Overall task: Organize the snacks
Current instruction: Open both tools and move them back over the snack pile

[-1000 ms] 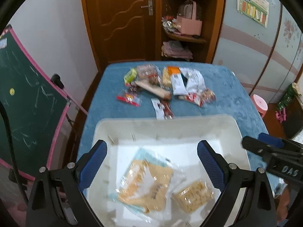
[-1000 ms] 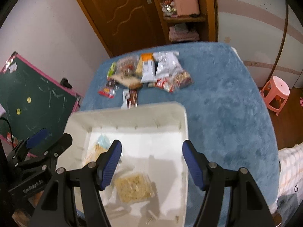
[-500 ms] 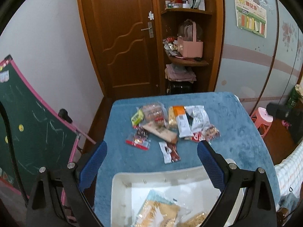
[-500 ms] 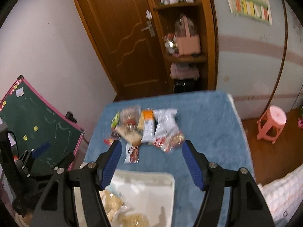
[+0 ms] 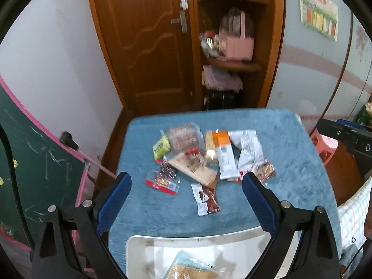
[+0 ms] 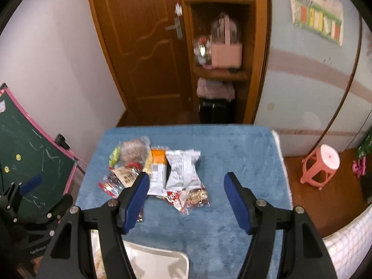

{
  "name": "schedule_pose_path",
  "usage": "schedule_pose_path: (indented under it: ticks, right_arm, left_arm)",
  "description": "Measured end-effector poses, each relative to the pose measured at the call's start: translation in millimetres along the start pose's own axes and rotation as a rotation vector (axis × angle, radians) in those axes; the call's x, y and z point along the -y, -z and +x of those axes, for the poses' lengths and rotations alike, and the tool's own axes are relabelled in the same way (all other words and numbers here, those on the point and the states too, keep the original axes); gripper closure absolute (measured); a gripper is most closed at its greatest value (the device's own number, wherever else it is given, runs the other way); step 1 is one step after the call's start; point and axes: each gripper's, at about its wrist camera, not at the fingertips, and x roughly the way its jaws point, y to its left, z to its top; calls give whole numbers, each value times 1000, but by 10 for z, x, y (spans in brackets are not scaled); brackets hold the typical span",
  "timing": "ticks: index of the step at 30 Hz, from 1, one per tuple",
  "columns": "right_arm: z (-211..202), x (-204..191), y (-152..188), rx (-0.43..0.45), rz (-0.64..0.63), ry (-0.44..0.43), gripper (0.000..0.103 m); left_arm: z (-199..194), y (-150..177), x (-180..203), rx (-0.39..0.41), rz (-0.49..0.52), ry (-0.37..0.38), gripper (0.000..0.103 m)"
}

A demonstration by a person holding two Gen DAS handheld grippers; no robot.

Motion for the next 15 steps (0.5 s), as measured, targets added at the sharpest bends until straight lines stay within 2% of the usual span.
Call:
schedule_pose_path:
  ticks: [4,9,15]
  right_arm:
    - [510,101,81,-105,6,-14,35]
    - [1147,242,235,-247,45,-53,36]
    - [1748,408,444,-367,119,-76,36]
  left_arm:
    - [629,71,64,-163,-4,29,7]
    - [1344,272,60,-341,-62,51,7]
    - [1841,481,60,-470,-121,72,8]
